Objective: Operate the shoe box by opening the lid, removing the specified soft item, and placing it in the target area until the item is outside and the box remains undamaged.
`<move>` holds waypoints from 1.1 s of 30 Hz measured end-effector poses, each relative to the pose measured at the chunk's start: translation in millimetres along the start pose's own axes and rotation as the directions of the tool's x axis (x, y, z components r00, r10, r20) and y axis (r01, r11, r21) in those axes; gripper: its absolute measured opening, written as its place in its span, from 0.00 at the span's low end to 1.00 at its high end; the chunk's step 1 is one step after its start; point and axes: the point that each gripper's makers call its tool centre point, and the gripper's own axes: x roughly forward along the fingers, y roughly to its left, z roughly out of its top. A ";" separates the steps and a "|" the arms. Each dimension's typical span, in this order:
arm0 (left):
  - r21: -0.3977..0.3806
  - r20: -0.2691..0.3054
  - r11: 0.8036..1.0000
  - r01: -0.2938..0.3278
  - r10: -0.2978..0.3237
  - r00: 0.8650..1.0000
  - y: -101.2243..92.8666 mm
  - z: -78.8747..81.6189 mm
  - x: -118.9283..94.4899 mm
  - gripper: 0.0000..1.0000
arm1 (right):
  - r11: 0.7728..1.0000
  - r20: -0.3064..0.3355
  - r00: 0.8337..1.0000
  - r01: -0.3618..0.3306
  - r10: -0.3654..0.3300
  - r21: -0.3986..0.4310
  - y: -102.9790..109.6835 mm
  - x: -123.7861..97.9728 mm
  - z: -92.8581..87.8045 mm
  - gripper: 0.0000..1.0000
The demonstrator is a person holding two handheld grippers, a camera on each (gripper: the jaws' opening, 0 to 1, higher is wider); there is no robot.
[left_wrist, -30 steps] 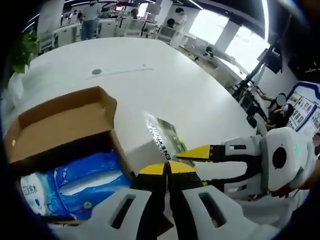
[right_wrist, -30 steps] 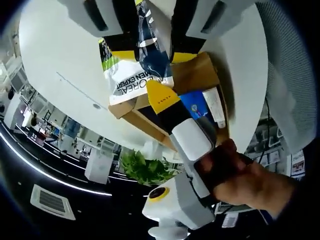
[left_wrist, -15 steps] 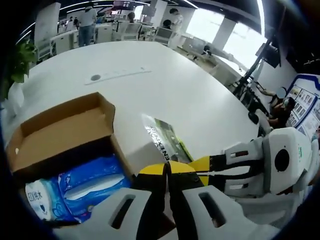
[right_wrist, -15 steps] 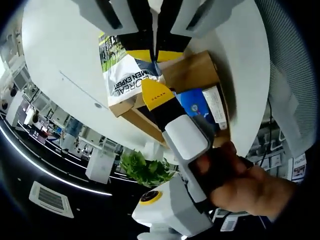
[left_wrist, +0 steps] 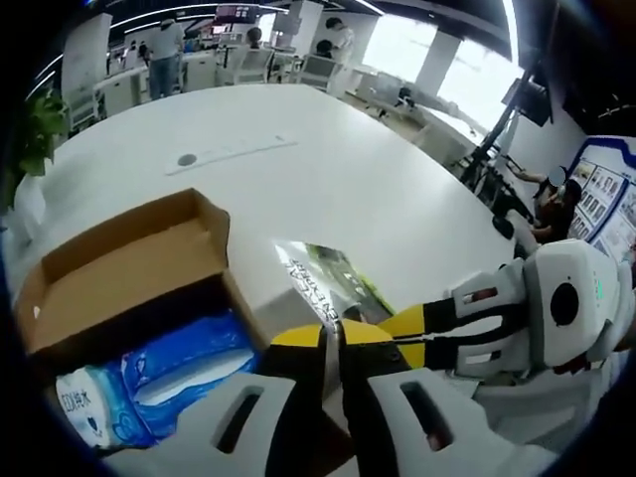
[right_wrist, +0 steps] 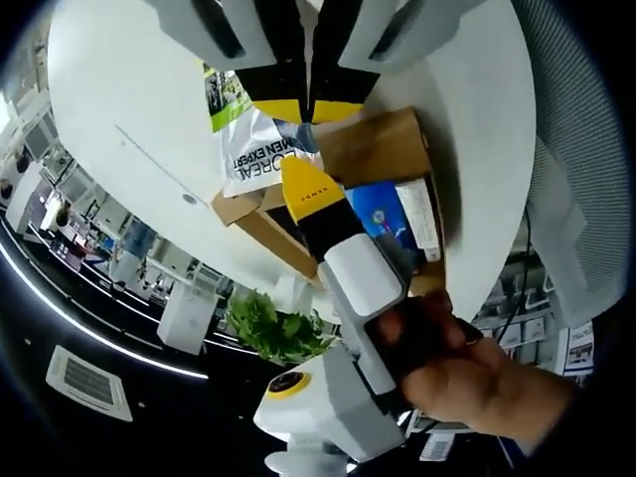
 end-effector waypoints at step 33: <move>0.006 0.154 1.000 0.008 -0.009 0.988 32.0 18.7 -60.8 0.13 | 0.985 -0.100 0.989 -0.122 0.110 -0.125 13.2 15.8 -27.5 0.00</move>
